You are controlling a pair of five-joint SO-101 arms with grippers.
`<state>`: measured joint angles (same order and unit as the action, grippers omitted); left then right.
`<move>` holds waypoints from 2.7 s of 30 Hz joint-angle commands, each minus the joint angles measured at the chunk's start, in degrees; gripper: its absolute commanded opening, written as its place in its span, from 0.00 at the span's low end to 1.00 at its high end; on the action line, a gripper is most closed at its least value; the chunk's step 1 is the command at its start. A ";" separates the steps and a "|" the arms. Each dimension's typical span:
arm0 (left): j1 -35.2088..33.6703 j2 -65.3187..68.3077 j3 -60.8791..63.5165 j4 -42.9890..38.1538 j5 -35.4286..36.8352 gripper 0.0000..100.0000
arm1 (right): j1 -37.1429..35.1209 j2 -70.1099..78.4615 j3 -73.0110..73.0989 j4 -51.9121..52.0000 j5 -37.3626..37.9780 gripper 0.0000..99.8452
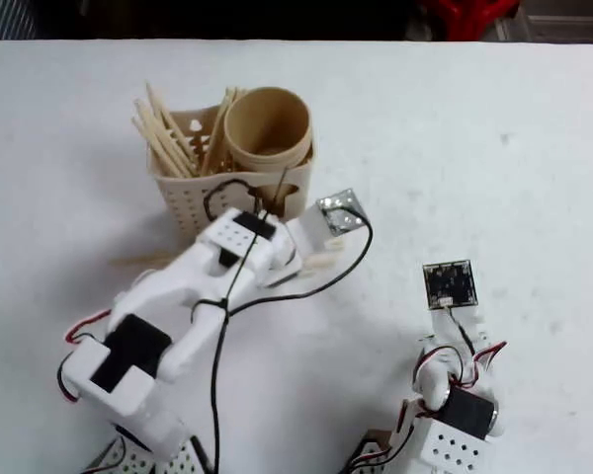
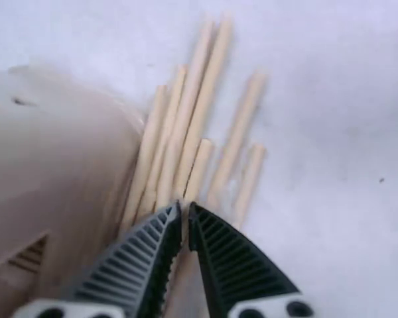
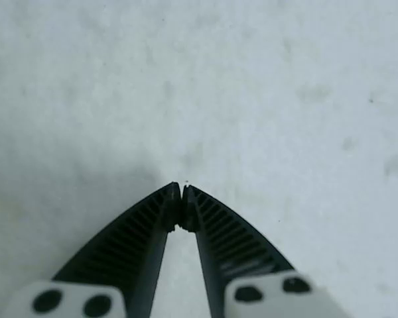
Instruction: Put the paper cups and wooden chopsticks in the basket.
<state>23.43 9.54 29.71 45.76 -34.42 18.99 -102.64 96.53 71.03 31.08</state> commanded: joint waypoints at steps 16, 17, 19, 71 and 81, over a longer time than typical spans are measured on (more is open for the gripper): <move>6.20 -7.87 -7.47 17.23 -2.29 0.04 | -0.31 -0.48 0.35 -0.84 -0.62 0.02; 6.46 -10.07 -7.82 18.73 -1.93 0.04 | -0.31 -0.48 0.35 -0.84 -0.62 0.02; 6.55 -13.93 -7.82 21.01 -1.93 0.04 | -0.31 -0.48 0.35 -0.84 -0.62 0.02; 8.84 4.18 -7.47 17.14 -8.62 0.10 | -0.31 -0.48 0.35 -0.84 -0.62 0.02; 7.69 8.40 -13.27 15.91 -9.05 0.08 | -0.31 -0.48 0.35 -0.84 -0.62 0.02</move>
<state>31.60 17.45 20.04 63.78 -43.74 18.99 -102.64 96.53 71.03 31.08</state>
